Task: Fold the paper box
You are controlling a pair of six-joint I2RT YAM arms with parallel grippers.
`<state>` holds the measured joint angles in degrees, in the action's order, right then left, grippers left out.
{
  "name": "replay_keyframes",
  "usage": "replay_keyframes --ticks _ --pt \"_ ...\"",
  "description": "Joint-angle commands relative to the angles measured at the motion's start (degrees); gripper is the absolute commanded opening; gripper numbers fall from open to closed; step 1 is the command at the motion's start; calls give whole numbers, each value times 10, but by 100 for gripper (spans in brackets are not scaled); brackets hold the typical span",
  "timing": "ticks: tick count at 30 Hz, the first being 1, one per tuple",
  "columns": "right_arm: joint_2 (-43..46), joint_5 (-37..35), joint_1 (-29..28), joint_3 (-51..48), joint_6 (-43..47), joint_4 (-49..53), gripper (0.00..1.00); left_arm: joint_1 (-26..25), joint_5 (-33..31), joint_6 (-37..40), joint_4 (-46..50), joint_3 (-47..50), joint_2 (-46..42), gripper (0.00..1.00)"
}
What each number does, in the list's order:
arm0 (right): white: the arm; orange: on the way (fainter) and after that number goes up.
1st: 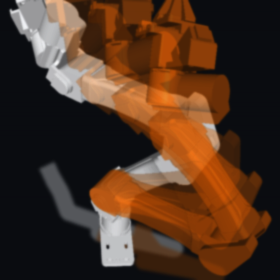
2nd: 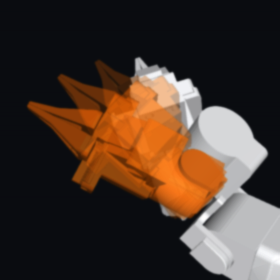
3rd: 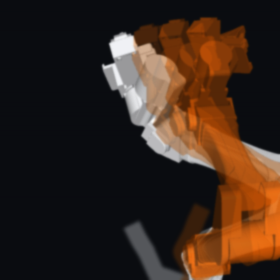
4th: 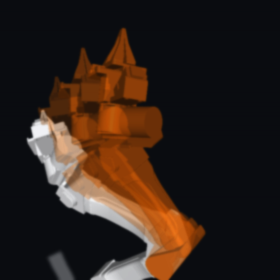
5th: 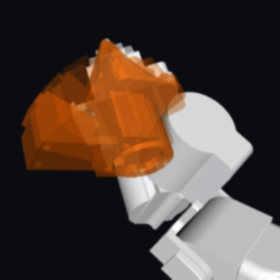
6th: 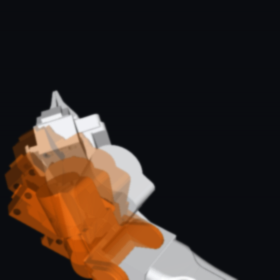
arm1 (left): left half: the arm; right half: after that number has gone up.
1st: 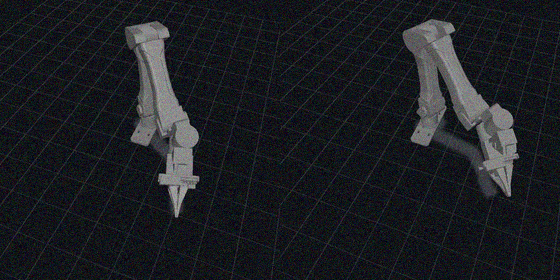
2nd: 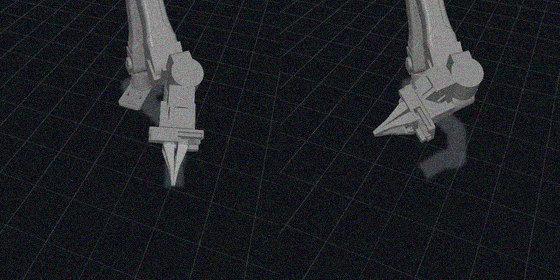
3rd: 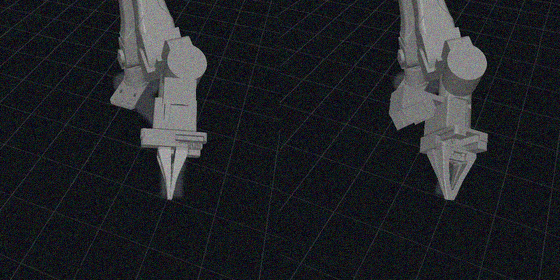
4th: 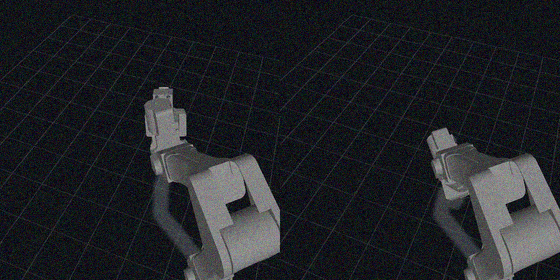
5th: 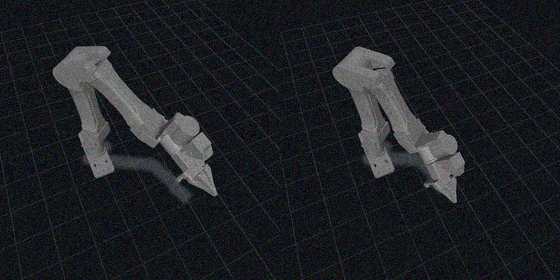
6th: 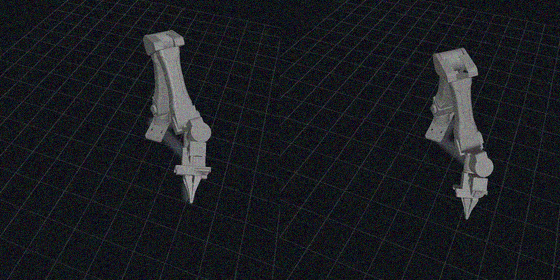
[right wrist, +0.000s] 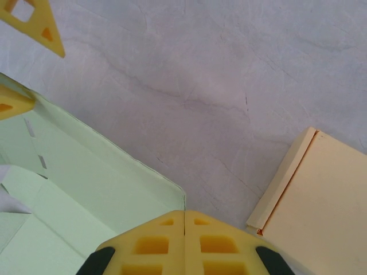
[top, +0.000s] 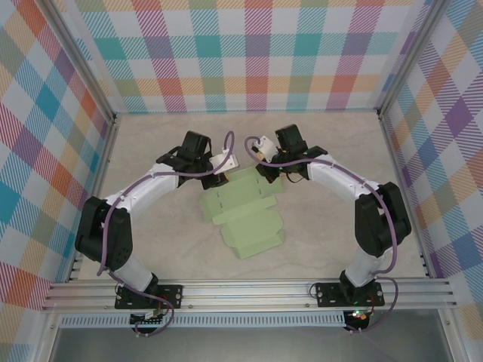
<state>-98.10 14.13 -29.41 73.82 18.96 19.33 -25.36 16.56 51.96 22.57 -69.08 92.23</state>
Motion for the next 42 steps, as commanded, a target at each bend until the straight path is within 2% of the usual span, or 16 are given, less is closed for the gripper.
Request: replay_keyframes --ticks 1,3,7,13,15,19,22,23,26,28,31,34,39,42 --pt "21 18 -2 -5 13 -23 0 -3 -1 10 36 -29 18 35" --pt "20 13 -2 -7 11 -23 0 -3 -1 11 50 -37 25 35" --pt "19 -4 -2 -10 10 -27 0 -3 3 13 63 -32 23 40" --pt "19 0 -1 -5 9 -30 0 -3 -21 14 94 -46 38 38" --pt "20 1 -1 -5 8 -30 0 -3 -26 14 99 -51 45 33" --pt "20 3 -1 -4 0 -31 0 -3 -28 13 89 -49 44 14" --pt "23 0 -1 -11 -23 -30 0 -6 -39 10 57 -36 35 9" --pt "26 -3 -1 -15 -37 -32 3 -9 -51 11 38 -22 28 9" --pt "38 -23 9 -23 -105 -26 26 -33 -115 21 -38 28 -2 8" --pt "53 -38 20 -31 -173 -20 34 -51 -166 34 -103 68 -25 8" --pt "85 -43 41 -47 -263 -6 38 -71 -219 40 -187 124 -61 8" --pt "119 -26 64 -73 -335 -3 43 -88 -243 42 -237 162 -94 8" --pt "126 51 82 -99 -450 -12 44 -115 -279 39 -252 180 -97 9" --pt "121 101 79 -119 -495 -60 57 -131 -326 48 -269 187 -77 9"
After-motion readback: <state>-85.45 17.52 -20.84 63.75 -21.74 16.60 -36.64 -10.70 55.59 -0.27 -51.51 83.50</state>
